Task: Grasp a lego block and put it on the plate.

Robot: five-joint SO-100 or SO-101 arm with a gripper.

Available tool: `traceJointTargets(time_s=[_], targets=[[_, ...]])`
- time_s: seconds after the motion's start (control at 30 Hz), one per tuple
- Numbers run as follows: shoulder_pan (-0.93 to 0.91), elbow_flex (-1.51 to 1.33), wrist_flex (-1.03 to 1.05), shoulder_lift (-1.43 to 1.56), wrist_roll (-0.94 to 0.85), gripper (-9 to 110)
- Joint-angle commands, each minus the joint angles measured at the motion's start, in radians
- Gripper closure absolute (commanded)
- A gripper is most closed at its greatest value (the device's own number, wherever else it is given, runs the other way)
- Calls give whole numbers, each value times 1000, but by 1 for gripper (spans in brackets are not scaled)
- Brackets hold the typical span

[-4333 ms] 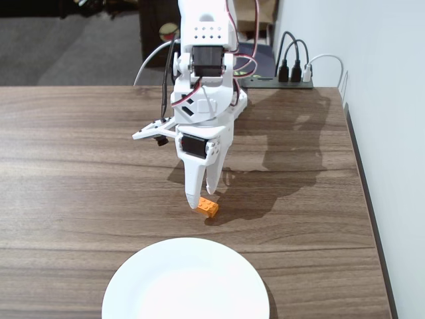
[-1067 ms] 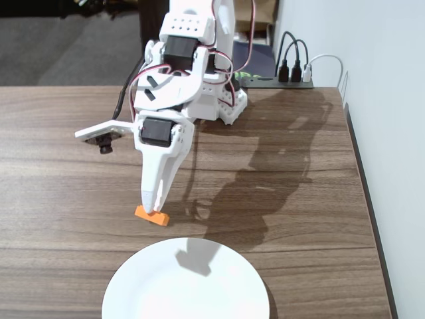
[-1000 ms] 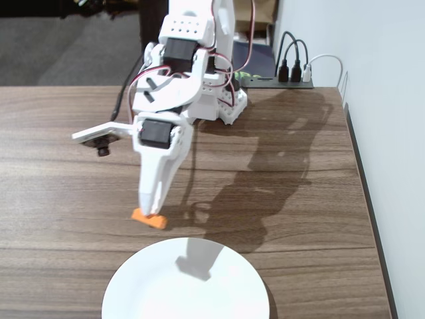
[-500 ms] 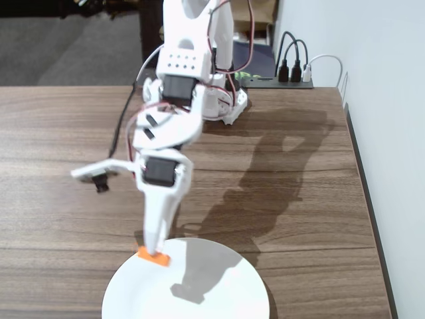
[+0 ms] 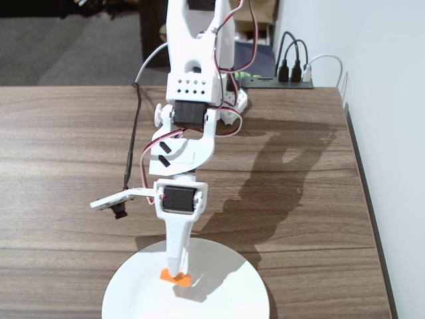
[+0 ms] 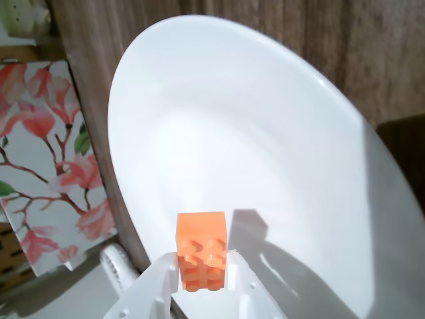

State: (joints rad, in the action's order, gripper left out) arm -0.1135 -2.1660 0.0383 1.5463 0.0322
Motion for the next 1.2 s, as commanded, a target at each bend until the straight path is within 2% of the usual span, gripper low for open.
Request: traceJointTargets(time_s=[0.0,0.27,0.53,0.6,0.8,1.03,1.17], targets=[[2,52,-5,5,3,96],[6,91,150,17,32,96],[5,92,164,18,21,95],[6,97,178,18,21,90],[8,117,218,11,18,86],[9,109,219,26,32,86],[8,101,305,126,74,87]])
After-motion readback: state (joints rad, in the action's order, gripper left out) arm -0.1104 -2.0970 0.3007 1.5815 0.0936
